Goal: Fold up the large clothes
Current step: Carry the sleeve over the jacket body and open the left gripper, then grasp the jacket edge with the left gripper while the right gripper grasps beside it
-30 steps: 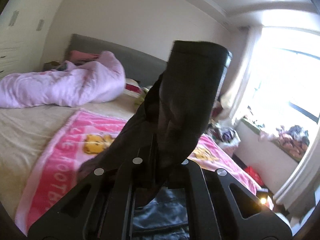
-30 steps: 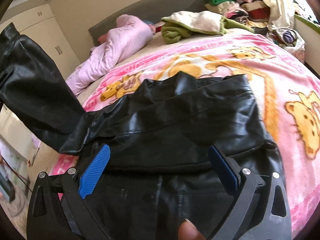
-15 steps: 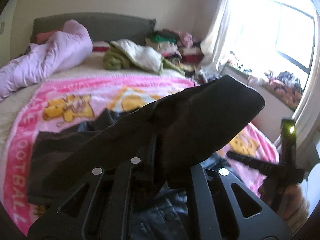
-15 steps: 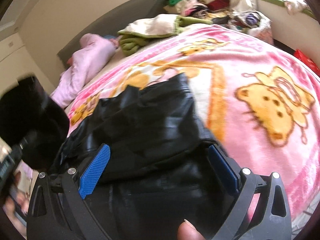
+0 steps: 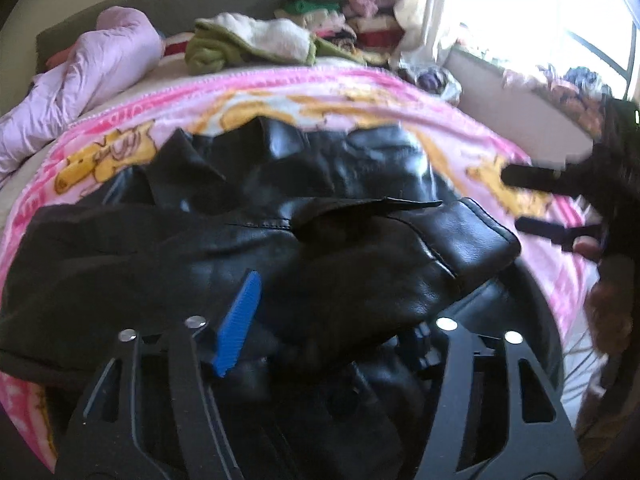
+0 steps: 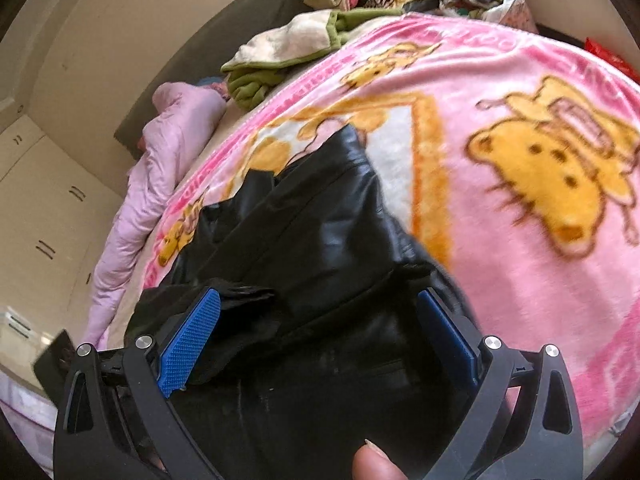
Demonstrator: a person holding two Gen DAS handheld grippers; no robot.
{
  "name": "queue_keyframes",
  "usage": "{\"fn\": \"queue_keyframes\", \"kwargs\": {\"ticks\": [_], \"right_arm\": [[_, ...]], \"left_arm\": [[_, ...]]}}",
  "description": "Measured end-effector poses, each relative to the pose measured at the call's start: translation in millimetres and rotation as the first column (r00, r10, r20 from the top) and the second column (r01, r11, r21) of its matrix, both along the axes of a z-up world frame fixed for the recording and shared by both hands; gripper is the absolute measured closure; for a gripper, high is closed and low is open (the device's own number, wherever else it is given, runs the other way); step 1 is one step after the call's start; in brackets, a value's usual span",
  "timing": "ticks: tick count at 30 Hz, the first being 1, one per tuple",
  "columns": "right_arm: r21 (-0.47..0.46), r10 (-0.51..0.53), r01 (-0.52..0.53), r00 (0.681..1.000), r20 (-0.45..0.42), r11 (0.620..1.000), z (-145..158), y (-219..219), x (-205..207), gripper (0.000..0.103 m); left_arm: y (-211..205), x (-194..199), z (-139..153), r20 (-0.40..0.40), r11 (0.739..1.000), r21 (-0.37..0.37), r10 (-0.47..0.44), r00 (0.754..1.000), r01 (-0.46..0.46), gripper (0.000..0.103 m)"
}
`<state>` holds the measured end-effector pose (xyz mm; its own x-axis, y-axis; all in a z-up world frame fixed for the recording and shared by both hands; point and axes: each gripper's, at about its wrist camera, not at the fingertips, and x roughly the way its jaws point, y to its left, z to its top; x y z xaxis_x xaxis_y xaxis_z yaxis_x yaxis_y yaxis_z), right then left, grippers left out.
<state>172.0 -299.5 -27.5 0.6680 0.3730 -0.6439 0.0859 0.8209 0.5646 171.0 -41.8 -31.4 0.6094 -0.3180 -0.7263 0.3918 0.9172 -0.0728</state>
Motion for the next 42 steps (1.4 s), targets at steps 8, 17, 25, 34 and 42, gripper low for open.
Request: {"fn": "queue_keyframes", "kwargs": {"ticks": [8,17,25,34,42], "right_arm": [[0.152,0.155,-0.142,0.985,-0.078,0.978,-19,34,24,0.018],[0.189,0.219,-0.197,0.97,-0.107,0.962,-32,62,43,0.062],[-0.037,0.252,-0.25,0.961,0.113,0.968,16,80,41,0.09],[-0.241,0.279,-0.222,0.93,0.238,0.945,65,73,52,0.091],[-0.272,0.262,-0.196,0.936,0.234,0.942,57,66,53,0.091]], "left_arm": [[-14,-21,-12,-0.039,0.993,0.061,-0.102,0.994,0.104,0.009],[36,-24,35,-0.006,0.989,-0.129,-0.074,0.997,0.073,0.009],[182,20,45,-0.09,0.887,-0.335,0.307,0.948,-0.319,0.009],[233,41,36,-0.141,0.754,-0.493,0.424,0.895,-0.435,0.019],[203,63,17,-0.144,0.838,-0.388,0.356,0.923,-0.383,0.093]]}}
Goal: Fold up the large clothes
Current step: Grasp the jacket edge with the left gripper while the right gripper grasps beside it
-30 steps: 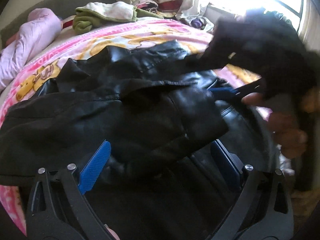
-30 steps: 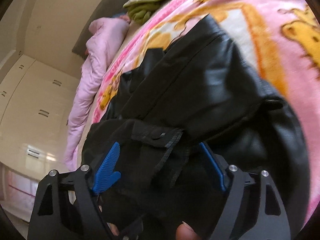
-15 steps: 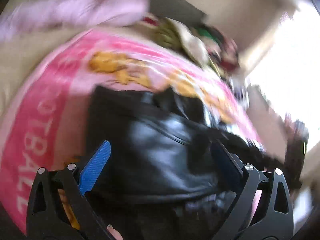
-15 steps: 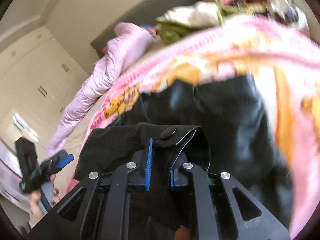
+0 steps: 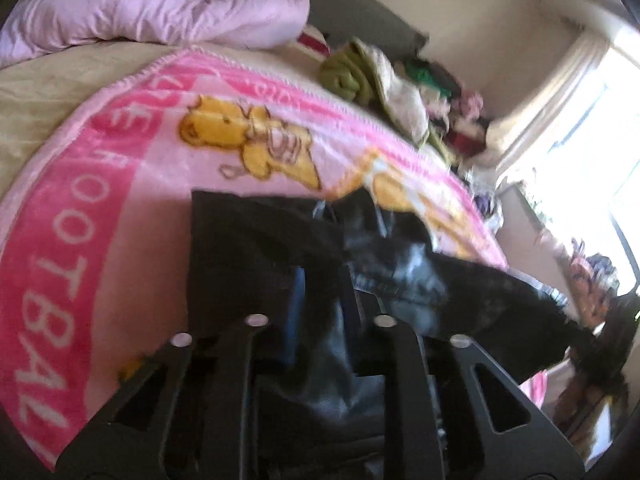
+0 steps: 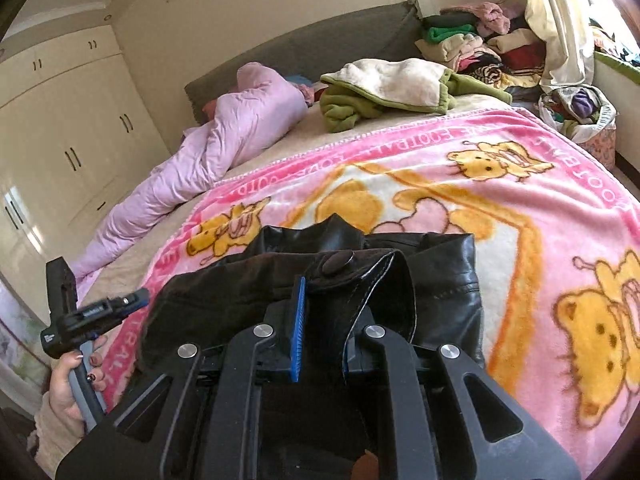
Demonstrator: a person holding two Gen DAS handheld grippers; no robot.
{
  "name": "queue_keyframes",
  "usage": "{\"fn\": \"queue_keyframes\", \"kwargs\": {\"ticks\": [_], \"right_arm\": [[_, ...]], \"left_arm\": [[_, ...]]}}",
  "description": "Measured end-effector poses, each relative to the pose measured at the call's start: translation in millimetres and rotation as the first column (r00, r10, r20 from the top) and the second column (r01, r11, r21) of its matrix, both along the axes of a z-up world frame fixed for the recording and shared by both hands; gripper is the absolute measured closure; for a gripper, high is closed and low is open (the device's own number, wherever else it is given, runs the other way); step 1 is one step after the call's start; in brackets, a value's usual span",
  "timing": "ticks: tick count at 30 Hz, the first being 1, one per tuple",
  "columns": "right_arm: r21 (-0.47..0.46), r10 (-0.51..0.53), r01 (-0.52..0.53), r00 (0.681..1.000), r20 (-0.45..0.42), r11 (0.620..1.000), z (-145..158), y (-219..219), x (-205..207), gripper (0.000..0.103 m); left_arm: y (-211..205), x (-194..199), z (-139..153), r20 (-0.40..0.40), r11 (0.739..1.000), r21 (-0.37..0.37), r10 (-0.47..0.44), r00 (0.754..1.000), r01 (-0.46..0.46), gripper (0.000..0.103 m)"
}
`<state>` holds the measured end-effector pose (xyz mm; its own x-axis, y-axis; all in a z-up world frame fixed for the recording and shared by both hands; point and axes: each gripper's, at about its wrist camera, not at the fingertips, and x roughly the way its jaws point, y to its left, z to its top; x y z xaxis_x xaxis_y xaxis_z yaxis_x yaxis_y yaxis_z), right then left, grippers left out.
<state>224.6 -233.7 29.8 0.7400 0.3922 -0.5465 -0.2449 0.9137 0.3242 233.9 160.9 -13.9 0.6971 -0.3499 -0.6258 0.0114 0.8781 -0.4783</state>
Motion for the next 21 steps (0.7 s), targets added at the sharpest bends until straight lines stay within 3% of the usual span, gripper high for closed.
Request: {"fn": "queue_keyframes", "kwargs": {"ticks": [6,11,16,20,21], "right_arm": [[-0.005,-0.034,0.034,0.999,-0.021,0.999,-12,-4,5,0.091],[-0.042,-0.06,0.059,0.998,-0.032,0.997,-21,1,9,0.091],[-0.077,-0.092,0.087,0.994,-0.058,0.993,-30,5,14,0.091],[-0.083,-0.134,0.127,0.987,-0.086,0.988,-34,-1,12,0.074],[-0.077,-0.14,0.133,0.987,-0.083,0.988,-33,-4,10,0.074]], "left_arm": [[-15,8,-37,-0.123,0.995,0.084,-0.041,0.992,0.052,0.094],[-20,7,-45,-0.129,0.988,0.136,-0.054,0.99,0.071,0.094],[-18,7,-48,-0.127,0.99,0.123,-0.058,0.99,0.073,0.094],[-18,6,-46,-0.117,0.99,0.118,-0.058,0.991,0.072,0.094],[-18,6,-46,-0.117,0.99,0.119,-0.056,0.991,0.071,0.094]]}}
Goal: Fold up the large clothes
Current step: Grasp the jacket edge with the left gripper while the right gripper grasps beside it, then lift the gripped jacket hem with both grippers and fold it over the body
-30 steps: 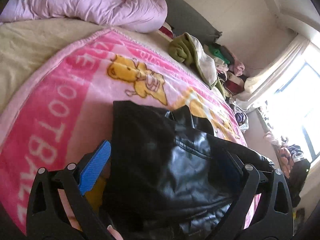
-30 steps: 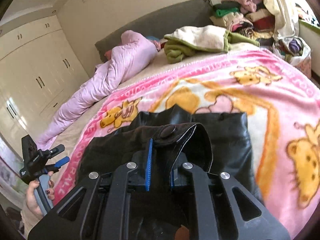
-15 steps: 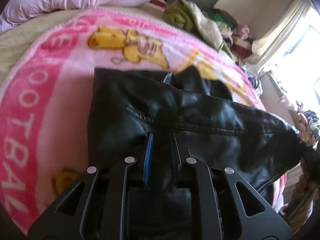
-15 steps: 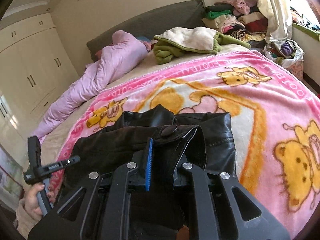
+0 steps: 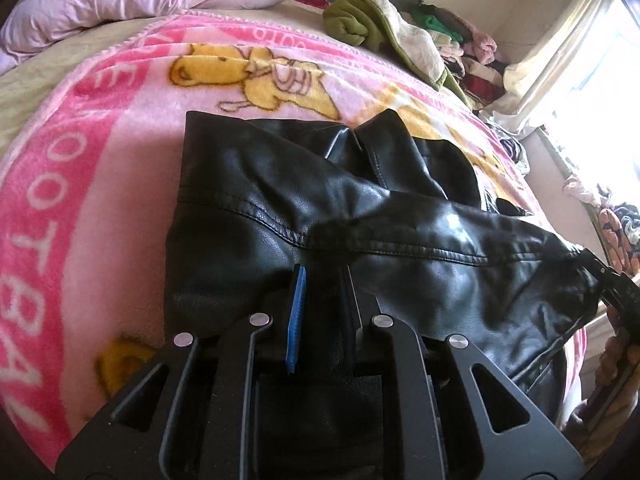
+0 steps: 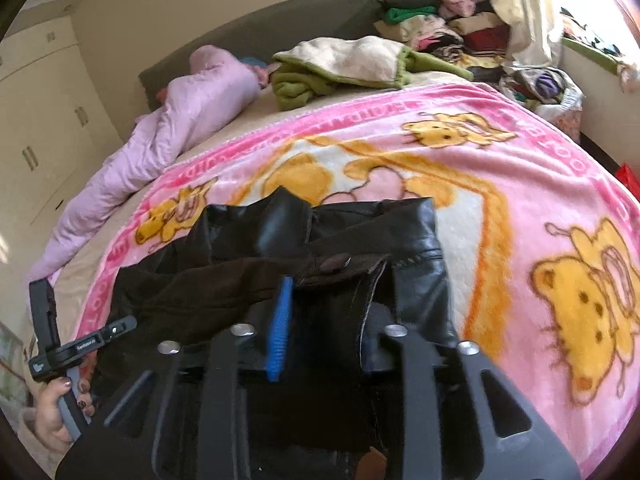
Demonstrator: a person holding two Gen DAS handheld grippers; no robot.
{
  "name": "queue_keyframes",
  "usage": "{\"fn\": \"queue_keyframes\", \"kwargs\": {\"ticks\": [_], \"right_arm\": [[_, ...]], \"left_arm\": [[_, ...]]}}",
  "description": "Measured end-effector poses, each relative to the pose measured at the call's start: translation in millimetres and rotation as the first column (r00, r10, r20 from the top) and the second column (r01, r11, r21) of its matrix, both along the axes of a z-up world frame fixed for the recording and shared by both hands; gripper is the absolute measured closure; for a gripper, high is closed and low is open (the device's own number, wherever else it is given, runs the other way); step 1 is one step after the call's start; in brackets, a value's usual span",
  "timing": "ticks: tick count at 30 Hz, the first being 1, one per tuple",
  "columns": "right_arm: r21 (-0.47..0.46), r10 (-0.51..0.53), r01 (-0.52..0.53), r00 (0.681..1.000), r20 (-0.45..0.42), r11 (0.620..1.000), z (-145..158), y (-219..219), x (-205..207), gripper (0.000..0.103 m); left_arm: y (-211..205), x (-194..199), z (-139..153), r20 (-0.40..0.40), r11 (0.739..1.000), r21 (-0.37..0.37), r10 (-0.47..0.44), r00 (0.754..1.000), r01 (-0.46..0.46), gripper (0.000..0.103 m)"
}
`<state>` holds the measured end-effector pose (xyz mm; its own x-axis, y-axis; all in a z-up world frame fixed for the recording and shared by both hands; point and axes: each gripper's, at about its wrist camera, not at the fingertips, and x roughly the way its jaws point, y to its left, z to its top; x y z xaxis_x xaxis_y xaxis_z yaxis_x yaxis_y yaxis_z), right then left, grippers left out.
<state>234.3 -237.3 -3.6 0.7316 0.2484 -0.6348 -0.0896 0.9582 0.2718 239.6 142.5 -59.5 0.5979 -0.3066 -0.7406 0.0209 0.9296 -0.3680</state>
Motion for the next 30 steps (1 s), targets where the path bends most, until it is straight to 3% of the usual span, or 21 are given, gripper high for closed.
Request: {"fn": "queue_keyframes", "kwargs": {"ticks": [5,9,14,17,21,23,26,30], "right_arm": [[-0.042,-0.078,0.081,0.994,0.083,0.996,10,-2,-22,0.072],[-0.067,0.022,-0.014,0.993,0.114,0.998,14,23,-32,0.072],[-0.102,0.211,-0.206,0.977,0.037,0.973,0,67,-30,0.072],[-0.122,0.236,-0.235,0.972,-0.009,0.964,-13,79,-31,0.071],[-0.198,0.189,-0.212,0.973,-0.129,0.957,-45,76,-27,0.069],[-0.139,0.18,-0.207,0.966,-0.186,0.968,-67,62,-22,0.071],[-0.022,0.18,-0.188,0.964,-0.194,0.982,-80,47,-20,0.071],[-0.01,0.181,-0.186,0.966,-0.185,0.982,-79,47,-20,0.071]], "left_arm": [[-1,0,0,0.002,1.0,0.005,-0.002,1.0,0.002,0.093],[-1,0,0,0.003,1.0,0.005,-0.002,1.0,0.001,0.093],[-2,-1,0,0.003,1.0,0.006,-0.002,1.0,0.002,0.093],[-2,-1,0,0.003,1.0,0.011,-0.003,1.0,0.003,0.093],[-4,0,1,-0.003,1.0,0.019,-0.005,1.0,0.006,0.093],[-6,0,0,-0.007,1.0,0.026,-0.011,1.0,0.011,0.093],[-8,0,0,-0.006,0.999,0.039,-0.013,1.0,0.013,0.093],[-7,0,1,-0.001,0.999,0.033,-0.011,1.0,0.011,0.093]]}}
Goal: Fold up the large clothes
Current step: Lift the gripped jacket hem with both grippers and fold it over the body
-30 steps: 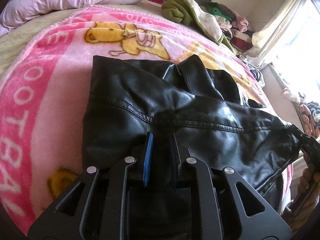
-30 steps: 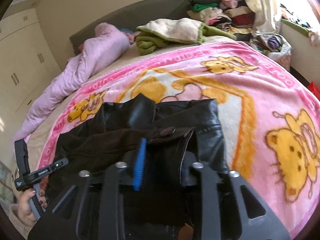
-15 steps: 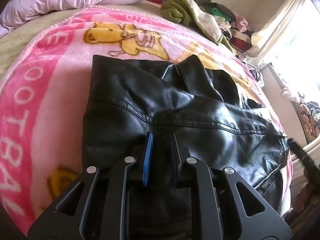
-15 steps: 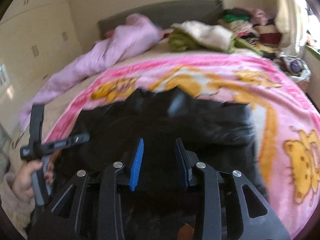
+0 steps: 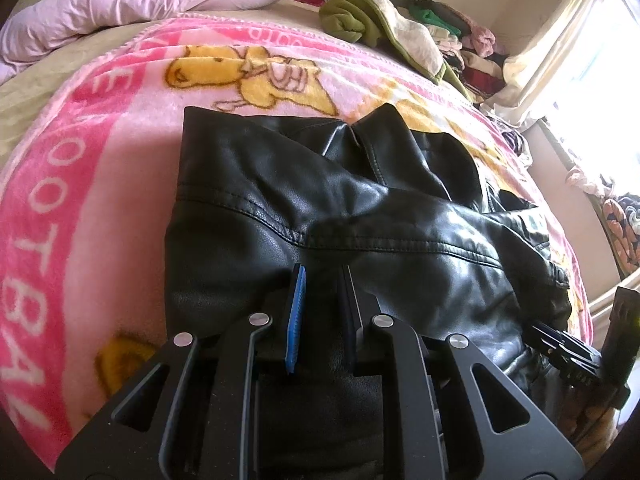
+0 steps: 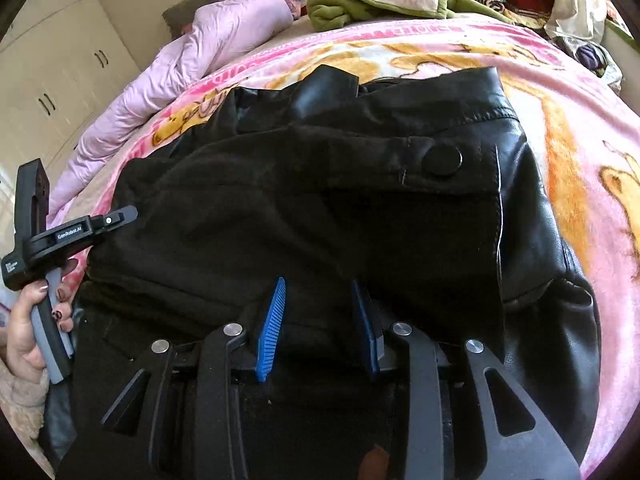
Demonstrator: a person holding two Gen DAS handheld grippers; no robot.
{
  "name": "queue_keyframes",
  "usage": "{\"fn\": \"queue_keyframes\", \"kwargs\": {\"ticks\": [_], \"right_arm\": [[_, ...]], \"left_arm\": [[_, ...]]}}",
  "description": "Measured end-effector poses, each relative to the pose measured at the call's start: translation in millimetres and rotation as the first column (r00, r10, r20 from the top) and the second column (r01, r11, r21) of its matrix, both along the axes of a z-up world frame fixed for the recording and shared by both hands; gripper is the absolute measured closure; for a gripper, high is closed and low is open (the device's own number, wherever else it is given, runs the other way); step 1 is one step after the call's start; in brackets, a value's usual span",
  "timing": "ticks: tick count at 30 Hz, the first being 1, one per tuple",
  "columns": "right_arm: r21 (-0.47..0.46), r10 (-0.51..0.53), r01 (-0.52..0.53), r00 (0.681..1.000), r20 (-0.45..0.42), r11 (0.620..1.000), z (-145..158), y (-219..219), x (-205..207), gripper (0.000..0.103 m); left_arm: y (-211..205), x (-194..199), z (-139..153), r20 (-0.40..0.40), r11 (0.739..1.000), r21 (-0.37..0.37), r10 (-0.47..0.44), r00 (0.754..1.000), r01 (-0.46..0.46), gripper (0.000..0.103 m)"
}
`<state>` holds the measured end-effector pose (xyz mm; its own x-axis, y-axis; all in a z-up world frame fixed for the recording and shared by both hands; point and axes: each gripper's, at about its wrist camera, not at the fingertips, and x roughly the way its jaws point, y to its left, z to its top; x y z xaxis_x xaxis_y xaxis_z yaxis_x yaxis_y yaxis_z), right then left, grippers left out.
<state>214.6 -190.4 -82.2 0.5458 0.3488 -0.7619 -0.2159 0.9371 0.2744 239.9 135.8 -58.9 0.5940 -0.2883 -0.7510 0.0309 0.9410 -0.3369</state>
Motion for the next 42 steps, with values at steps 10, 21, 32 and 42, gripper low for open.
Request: {"fn": "queue_keyframes", "kwargs": {"ticks": [10,21,32,42], "right_arm": [[0.063,-0.019,0.01,0.99,0.138,0.998,49,-4,-14,0.068],[-0.022,-0.097,0.104,0.975,0.201,0.994,67,-5,24,0.068],[-0.171,-0.077,0.096,0.99,0.117,0.981,34,8,60,0.07],[-0.156,-0.124,0.132,0.991,0.058,0.979,3,-5,74,0.075]], "left_arm": [[-25,-20,39,0.089,0.998,0.036,-0.057,0.994,0.054,0.071],[-96,-35,8,-0.054,0.944,0.162,-0.282,0.958,0.287,0.097],[-83,-30,-1,-0.063,0.958,0.062,-0.276,0.959,0.28,0.097],[-83,-32,1,-0.062,0.959,0.031,-0.279,0.958,0.281,0.097]]}}
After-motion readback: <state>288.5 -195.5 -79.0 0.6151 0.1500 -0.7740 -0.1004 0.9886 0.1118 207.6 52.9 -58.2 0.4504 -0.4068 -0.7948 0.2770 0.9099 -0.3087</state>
